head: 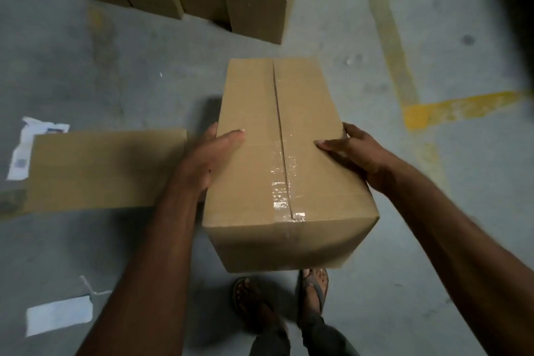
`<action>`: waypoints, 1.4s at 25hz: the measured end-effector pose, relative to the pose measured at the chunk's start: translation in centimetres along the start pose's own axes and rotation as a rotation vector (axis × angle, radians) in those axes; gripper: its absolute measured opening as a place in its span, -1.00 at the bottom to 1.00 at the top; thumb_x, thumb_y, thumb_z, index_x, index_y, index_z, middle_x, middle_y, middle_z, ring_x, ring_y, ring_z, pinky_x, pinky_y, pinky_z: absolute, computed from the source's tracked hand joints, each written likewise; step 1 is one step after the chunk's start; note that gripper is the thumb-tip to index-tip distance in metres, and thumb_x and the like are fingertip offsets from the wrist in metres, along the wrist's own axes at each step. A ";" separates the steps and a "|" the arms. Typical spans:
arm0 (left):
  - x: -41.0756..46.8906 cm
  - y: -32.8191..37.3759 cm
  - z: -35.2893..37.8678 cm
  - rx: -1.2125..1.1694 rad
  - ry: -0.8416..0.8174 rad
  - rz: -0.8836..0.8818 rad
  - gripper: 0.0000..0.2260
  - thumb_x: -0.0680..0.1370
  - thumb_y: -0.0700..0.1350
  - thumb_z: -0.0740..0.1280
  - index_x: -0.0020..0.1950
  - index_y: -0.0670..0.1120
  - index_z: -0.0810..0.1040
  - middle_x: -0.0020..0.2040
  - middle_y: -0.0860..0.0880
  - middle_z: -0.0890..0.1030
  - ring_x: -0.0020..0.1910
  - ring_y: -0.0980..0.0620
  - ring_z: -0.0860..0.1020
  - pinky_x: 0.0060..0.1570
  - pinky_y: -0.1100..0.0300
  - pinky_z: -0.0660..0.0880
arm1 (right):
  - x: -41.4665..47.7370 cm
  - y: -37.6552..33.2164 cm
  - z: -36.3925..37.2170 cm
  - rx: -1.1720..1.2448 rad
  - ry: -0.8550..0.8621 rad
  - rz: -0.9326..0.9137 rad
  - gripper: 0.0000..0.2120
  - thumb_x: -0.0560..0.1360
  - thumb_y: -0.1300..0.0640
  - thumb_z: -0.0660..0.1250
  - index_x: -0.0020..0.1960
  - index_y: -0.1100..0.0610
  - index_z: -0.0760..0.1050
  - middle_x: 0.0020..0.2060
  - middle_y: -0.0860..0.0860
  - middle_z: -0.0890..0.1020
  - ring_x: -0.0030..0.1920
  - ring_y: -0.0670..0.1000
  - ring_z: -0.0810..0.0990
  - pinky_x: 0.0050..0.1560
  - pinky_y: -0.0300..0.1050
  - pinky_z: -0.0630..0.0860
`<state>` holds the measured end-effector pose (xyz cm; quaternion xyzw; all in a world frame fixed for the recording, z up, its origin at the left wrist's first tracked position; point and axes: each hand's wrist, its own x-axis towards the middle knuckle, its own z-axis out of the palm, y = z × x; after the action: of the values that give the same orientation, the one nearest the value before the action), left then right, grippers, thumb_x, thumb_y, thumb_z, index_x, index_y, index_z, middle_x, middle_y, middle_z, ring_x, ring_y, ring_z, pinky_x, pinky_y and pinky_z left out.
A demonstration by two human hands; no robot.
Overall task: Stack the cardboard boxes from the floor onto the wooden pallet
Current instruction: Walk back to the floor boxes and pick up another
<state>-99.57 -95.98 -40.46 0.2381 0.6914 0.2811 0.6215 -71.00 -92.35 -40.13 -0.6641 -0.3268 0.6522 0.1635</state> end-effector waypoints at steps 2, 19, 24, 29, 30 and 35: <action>-3.7 4.2 1.6 0.089 0.007 0.023 -0.64 0.60 -0.11 0.44 0.39 -0.07 0.54 0.20 -0.13 0.69 0.11 -0.14 0.69 0.05 0.03 0.65 | -4.1 -1.9 -1.9 0.054 0.006 -0.004 -0.46 0.41 0.14 0.57 0.34 -0.02 0.50 0.09 -0.03 0.73 0.04 0.02 0.74 0.09 0.02 0.66; -31.3 16.3 13.3 0.206 -0.226 0.527 -0.10 0.38 -0.06 0.64 0.59 0.22 0.22 0.36 0.15 0.52 0.26 0.21 0.55 0.15 0.23 0.56 | -41.2 -5.7 -14.4 0.283 0.438 -0.447 -0.17 0.39 0.35 0.57 0.48 -0.19 0.33 0.22 -0.12 0.60 0.05 -0.23 0.66 -0.12 -0.34 0.60; -35.9 17.7 17.1 0.237 -0.386 0.694 -0.08 0.35 -0.12 0.65 0.58 0.22 0.24 0.38 0.19 0.52 0.27 0.30 0.56 0.11 0.36 0.56 | -48.6 -1.8 -15.6 0.347 0.606 -0.565 -0.10 0.38 0.26 0.62 0.54 -0.22 0.27 0.24 -0.26 0.57 0.14 -0.34 0.59 -0.10 -0.41 0.57; -39.4 20.4 25.5 0.281 -0.548 0.780 -0.07 0.34 -0.13 0.65 0.58 0.21 0.25 0.35 0.17 0.56 0.25 0.22 0.60 0.11 0.29 0.59 | -52.9 1.4 -20.5 0.452 0.799 -0.656 -0.08 0.35 0.22 0.63 0.54 -0.25 0.29 0.29 -0.24 0.58 0.25 -0.20 0.59 0.02 -0.23 0.64; -39.7 20.8 27.5 0.285 -0.570 0.792 -0.08 0.34 -0.13 0.65 0.58 0.19 0.26 0.35 0.14 0.58 0.25 0.19 0.61 0.11 0.26 0.60 | -53.5 1.8 -22.0 0.470 0.824 -0.672 -0.09 0.35 0.23 0.62 0.54 -0.24 0.31 0.26 -0.25 0.60 0.25 -0.18 0.59 0.03 -0.22 0.64; -42.5 21.9 39.8 0.287 -0.673 0.810 -0.26 0.40 -0.21 0.61 0.46 0.19 0.38 0.25 0.09 0.66 0.18 0.14 0.66 0.09 0.25 0.62 | -56.7 4.5 -32.2 0.526 0.914 -0.719 -0.13 0.36 0.26 0.60 0.52 -0.25 0.37 0.25 -0.21 0.64 0.24 -0.11 0.62 0.13 -0.07 0.63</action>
<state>-55.60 -105.21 2.57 0.6445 0.3387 0.3092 0.6118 -35.06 -125.68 3.12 -0.6620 -0.2556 0.2657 0.6525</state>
